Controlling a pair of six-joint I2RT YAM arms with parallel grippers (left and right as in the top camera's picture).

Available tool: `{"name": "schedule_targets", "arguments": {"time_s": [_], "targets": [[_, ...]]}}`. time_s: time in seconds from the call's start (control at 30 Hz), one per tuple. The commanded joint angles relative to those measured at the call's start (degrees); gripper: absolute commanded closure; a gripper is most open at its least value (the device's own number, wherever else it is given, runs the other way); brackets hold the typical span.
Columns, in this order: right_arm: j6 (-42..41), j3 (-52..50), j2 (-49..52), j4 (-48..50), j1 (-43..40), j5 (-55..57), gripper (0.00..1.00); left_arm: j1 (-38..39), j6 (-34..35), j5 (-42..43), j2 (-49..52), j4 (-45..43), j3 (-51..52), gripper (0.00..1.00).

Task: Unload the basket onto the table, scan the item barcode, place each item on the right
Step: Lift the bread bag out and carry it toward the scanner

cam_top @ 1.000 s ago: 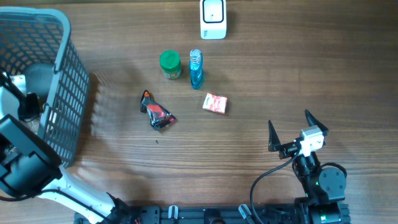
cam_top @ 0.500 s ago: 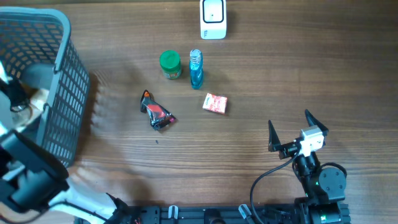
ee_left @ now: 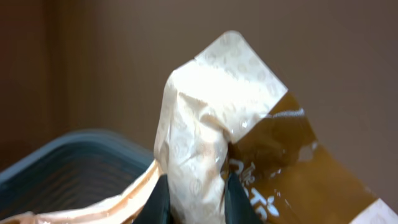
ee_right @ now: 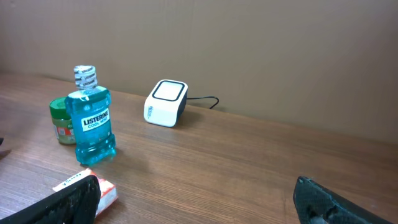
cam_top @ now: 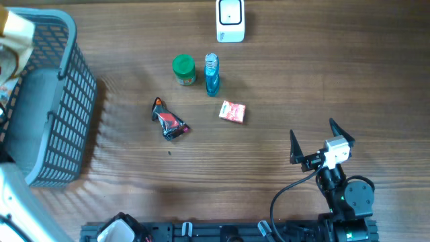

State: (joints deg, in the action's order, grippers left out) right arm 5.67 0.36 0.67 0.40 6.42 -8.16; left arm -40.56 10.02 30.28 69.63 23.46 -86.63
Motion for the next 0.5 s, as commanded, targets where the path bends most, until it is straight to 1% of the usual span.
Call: {"name": "schedule_targets", "arguments": {"time_s": [0.0, 0.07, 0.1, 0.13, 0.2, 0.23, 0.27, 0.33, 0.37, 0.47], "targets": [[0.35, -0.07, -0.24, 0.22, -0.13, -0.72, 0.00, 2.32, 17.77, 22.73, -2.49, -6.95, -0.83, 0.94], [0.37, -0.07, -0.24, 0.22, -0.13, -0.72, 0.00, 6.93, 18.80, 24.33, -2.34, -6.71, -0.79, 0.93], [0.35, -0.07, -0.24, 0.22, -0.13, -0.72, 0.00, 11.45, 18.71, 24.30, -1.79, -5.07, -0.66, 0.93], [0.35, -0.07, -0.24, 0.22, -0.13, -0.72, 0.00, 15.82, 17.35, 24.28, -0.74, -3.39, -0.59, 0.94], [0.37, -0.07, -0.24, 0.20, -0.13, -0.72, 0.00, 23.08, 12.31, 23.71, 1.86, 1.38, -0.59, 0.94], [0.35, -0.07, -0.24, 0.22, -0.13, -0.72, 0.00, 26.80, 9.53, 22.01, 3.76, 5.57, -0.59, 0.94], [0.35, -0.07, -0.24, 0.22, -0.13, -0.72, 0.00, 29.83, 7.63, 18.16, 5.62, 10.25, -0.59, 0.94], [0.35, -0.07, -0.24, 0.22, -0.13, -0.72, 0.00, 35.30, 1.90, 7.39, 10.36, 21.86, -0.59, 0.95], [0.33, -0.07, -0.24, 0.20, -0.13, -0.72, 0.00, 37.59, -0.72, 3.82, 12.70, 26.80, -0.59, 0.96], [0.35, -0.07, -0.24, 0.22, -0.13, -0.72, 0.00, 43.23, -5.42, 1.49, 17.66, 36.68, -0.59, 0.96]]}}
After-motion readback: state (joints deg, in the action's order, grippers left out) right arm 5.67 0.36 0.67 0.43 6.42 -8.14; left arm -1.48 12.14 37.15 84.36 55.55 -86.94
